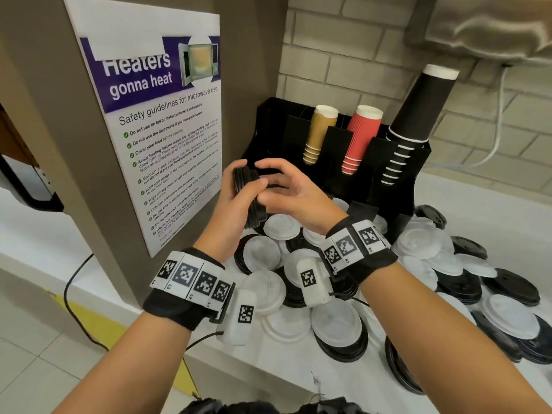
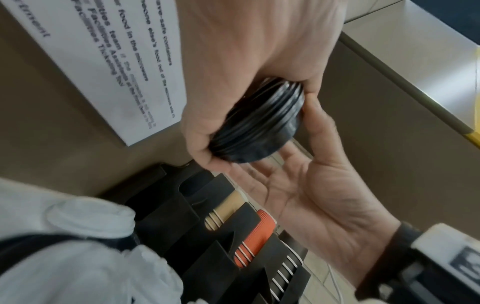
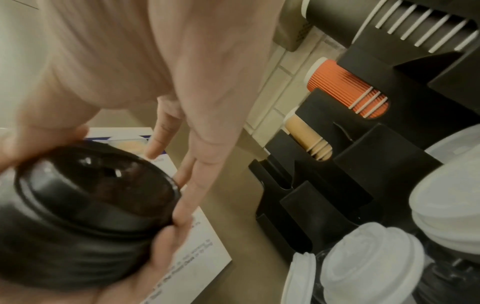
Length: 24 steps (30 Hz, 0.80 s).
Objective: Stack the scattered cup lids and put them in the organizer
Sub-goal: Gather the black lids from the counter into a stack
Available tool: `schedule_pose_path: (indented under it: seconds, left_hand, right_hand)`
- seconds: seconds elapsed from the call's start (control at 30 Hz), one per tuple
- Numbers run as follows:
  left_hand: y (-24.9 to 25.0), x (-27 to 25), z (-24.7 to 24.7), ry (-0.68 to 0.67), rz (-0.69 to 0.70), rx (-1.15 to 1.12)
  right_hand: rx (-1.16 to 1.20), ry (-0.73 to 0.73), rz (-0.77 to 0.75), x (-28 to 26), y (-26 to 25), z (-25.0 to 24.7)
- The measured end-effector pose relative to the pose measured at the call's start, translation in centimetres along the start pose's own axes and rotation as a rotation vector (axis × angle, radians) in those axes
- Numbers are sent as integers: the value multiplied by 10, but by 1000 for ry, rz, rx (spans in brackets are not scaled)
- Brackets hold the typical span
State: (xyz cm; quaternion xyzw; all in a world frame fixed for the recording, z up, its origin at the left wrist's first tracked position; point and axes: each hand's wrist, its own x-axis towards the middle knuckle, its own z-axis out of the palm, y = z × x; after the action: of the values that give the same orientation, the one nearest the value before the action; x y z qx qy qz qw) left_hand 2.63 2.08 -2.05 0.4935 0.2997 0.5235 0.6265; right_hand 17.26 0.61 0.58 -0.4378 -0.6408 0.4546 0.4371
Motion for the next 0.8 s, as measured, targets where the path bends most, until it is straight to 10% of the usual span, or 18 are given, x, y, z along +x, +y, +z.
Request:
schedule_pose_path:
  seconds: [0.2,0.4,0.63,0.8]
  left_hand:
    - [9,8,-7,128,84,42]
    - [10,6,-11,115,91,92]
    - [14,7,-17,112,61,68]
    - [14,10,-20,117,82,39]
  right_hand:
    - [-956,-312,335,26,18,8]
    - [-1399,-468,453,38,56,38]
    - [-1397,-497,461,57,51,36]
    - [-1257,-246,288,65,20,34]
